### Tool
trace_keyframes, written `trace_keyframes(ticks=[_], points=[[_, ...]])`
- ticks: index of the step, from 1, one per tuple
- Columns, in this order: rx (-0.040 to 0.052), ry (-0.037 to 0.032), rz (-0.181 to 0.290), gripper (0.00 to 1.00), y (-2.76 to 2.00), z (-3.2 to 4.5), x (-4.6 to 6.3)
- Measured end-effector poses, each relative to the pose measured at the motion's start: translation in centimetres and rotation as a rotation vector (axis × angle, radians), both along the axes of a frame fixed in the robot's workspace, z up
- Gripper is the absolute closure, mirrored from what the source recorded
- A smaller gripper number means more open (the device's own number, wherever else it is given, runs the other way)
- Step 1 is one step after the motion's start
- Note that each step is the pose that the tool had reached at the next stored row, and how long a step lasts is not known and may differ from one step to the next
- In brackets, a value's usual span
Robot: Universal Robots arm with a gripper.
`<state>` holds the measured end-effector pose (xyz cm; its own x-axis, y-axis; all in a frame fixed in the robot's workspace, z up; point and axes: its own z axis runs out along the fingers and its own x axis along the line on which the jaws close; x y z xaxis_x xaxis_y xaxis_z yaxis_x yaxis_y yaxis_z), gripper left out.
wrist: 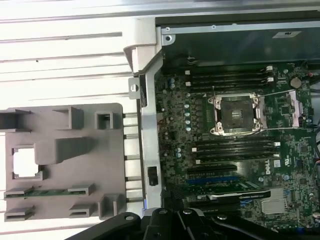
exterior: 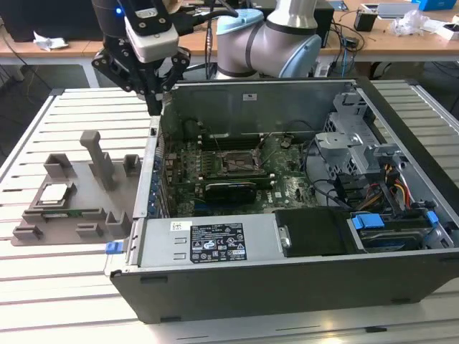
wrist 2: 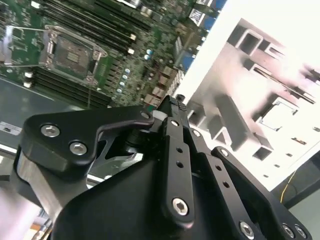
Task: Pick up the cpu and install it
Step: 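Reach for the cpu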
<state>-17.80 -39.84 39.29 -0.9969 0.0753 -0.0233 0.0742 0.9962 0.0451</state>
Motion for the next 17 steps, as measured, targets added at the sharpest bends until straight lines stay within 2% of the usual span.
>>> trace_keyframes(ticks=[6,17], points=[[0.0,0.0,0.0,0.89,0.0,-0.03,-2.6],[0.0,0.0,0.0,0.89,0.0,-0.06,-4.9]])
